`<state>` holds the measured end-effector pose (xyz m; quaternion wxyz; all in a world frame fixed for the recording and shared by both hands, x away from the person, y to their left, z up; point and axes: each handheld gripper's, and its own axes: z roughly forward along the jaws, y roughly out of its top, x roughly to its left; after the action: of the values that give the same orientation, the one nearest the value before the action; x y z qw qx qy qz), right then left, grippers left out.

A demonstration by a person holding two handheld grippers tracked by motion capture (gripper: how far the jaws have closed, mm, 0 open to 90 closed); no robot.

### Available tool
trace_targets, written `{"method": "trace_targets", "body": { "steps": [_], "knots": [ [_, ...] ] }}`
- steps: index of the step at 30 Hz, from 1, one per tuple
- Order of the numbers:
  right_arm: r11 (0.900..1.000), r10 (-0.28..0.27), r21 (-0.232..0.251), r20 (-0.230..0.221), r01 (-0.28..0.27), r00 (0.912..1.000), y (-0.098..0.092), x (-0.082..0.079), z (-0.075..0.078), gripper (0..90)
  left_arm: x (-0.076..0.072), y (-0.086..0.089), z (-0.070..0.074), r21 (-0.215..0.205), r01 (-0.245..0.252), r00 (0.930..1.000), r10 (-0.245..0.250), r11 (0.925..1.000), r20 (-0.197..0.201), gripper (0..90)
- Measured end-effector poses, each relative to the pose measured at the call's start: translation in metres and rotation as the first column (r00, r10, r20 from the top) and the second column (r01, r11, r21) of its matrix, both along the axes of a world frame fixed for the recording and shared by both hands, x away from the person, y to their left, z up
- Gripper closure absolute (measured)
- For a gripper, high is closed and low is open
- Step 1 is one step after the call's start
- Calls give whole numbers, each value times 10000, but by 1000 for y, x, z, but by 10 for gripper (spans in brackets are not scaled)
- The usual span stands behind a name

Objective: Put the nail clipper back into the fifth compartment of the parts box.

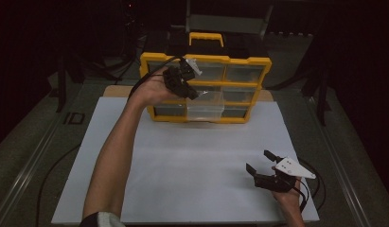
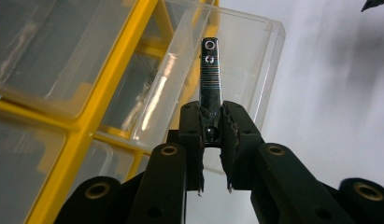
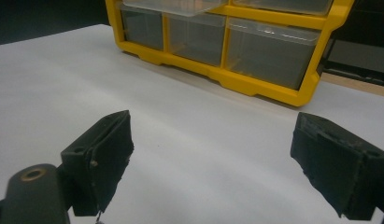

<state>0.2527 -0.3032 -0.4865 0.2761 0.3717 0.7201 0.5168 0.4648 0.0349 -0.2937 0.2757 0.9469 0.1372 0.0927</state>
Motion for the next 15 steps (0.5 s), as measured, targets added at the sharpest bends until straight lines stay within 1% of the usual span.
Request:
{"method": "trace_targets", "body": {
  "steps": [5,6,9,13,15],
  "knots": [
    [10000,-8,22,-7,8,10000,0,0,0,125,4,-4,-2,94,-101,9999,102,9999,-135,799],
    [10000,-10,25,-15,10,10000,0,0,0,125,5,-5,-3,194,-107,9997,111,9998,-211,799],
    [10000,26,8,-20,-26,10000,0,0,0,125,7,-7,-4,404,-160,9996,170,9991,-239,799],
    [10000,45,0,-13,-45,10000,0,0,0,125,9,-9,-6,542,-229,9992,246,9983,-313,799],
    [10000,48,3,-11,-48,10000,0,1,0,125,10,-12,-8,743,-248,9990,275,9969,-354,798]
  ]
}}
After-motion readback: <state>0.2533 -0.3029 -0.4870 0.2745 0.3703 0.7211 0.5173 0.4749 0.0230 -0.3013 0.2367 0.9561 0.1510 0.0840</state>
